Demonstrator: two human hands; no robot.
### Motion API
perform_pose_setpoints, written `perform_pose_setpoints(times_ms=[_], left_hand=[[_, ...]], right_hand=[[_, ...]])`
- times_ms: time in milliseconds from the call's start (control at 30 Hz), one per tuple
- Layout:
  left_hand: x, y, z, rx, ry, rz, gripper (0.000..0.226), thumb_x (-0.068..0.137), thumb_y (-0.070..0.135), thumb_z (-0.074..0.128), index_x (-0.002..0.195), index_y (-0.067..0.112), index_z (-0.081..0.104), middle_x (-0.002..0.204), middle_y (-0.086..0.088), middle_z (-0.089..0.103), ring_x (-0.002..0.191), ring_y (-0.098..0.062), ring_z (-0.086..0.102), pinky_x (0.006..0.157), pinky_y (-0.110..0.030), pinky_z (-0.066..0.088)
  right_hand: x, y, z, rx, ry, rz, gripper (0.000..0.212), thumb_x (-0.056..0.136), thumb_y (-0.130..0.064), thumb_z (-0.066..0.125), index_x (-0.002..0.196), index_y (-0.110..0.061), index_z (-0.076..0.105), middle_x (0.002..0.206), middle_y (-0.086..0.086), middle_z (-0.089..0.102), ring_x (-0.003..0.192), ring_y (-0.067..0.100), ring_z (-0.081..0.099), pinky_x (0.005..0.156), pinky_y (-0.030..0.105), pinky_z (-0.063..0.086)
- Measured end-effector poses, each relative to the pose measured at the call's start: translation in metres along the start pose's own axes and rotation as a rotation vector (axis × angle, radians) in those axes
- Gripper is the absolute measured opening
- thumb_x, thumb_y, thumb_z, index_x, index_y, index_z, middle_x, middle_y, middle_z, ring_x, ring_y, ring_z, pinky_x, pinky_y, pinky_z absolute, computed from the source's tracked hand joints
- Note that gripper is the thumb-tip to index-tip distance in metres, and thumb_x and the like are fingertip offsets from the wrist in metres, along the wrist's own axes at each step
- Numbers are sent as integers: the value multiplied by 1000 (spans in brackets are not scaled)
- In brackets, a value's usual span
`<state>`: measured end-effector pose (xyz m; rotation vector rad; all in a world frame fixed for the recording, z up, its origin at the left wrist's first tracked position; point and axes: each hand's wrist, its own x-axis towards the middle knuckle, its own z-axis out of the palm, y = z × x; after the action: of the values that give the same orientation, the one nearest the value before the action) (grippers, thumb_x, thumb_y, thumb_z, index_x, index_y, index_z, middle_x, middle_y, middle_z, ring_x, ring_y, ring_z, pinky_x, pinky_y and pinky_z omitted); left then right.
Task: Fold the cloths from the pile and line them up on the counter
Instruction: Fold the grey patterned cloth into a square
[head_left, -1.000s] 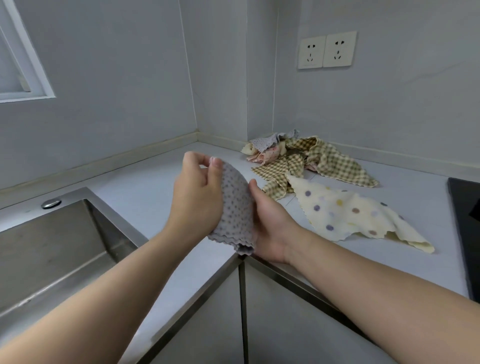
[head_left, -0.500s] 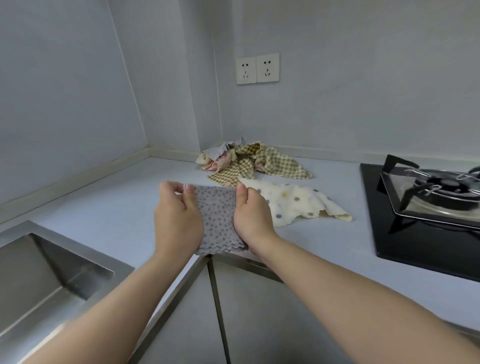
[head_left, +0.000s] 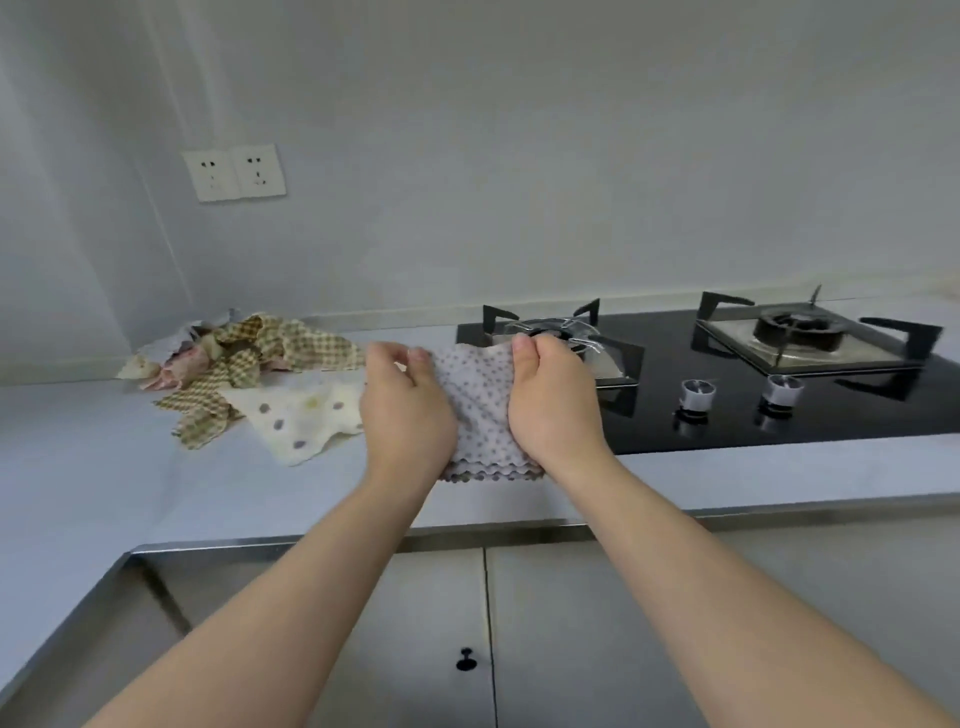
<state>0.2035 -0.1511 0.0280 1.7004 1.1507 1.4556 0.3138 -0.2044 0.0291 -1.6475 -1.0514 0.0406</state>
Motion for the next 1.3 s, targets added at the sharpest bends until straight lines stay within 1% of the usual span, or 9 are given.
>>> perform_pose_setpoints(times_ms=[267,400,467,700,800,900,1067,1167,1300], left_hand=[[-83,102,238,-140,-360,82,12,106,27,42,105,16,46,81,13,51,71,0,53,53,-5,37],[-118,146,345,-129,-525,131,10,106,24,43,101,16,46,77,13,51,62,20,49,54,-3,37],[-132,174,383,-121,-584,91,10,106,25,43,99,18,46,79,11,53,61,10,51,53,-5,37],[-204,305,469,-79,-802,-63,9,105,24,44,103,17,49,85,8,58,78,-3,56,63,-26,42],[-242,353,489,-18,-880,-185,15,106,27,41,108,14,47,81,5,54,73,-6,55,62,-29,48],[-266,385,507,45,-928,-236,16,107,30,38,107,15,43,77,4,51,68,-6,51,60,-33,49],[-278,397,537,105,-938,-375,13,105,27,41,104,16,46,85,-3,56,70,-11,52,54,-29,42],[-282,400,560,144,-951,-356,12,106,27,40,104,16,44,79,-4,54,65,-12,50,49,-29,39],[-285,382,614,175,-959,-306,15,106,29,38,104,15,44,76,-3,55,63,-14,52,51,-29,42]], right_hand=[[45,148,-215,-167,306,180,36,108,-35,33,88,-13,54,77,-6,54,67,5,49,53,9,36],[79,208,-320,-221,418,315,40,108,-36,33,80,-14,51,76,-2,55,67,7,49,52,15,30],[93,218,-366,-248,445,358,40,108,-35,34,77,-14,49,73,-1,54,65,7,47,52,13,32],[104,223,-535,-277,402,638,39,108,-34,33,75,-16,44,73,1,52,70,20,51,49,21,30],[95,210,-598,-435,280,748,25,108,-21,32,105,-7,53,99,10,57,92,30,57,72,32,42],[94,208,-640,-428,228,833,27,107,-12,31,123,-3,51,117,16,57,103,37,57,85,41,48],[100,241,-660,-570,45,899,40,102,-8,31,141,-8,41,129,10,49,96,26,51,73,29,35],[108,265,-670,-550,33,921,32,103,-12,29,129,-8,47,118,9,55,85,18,40,70,30,33],[133,311,-681,-422,157,963,26,108,-29,27,104,-12,47,95,13,61,78,24,52,67,32,39]])
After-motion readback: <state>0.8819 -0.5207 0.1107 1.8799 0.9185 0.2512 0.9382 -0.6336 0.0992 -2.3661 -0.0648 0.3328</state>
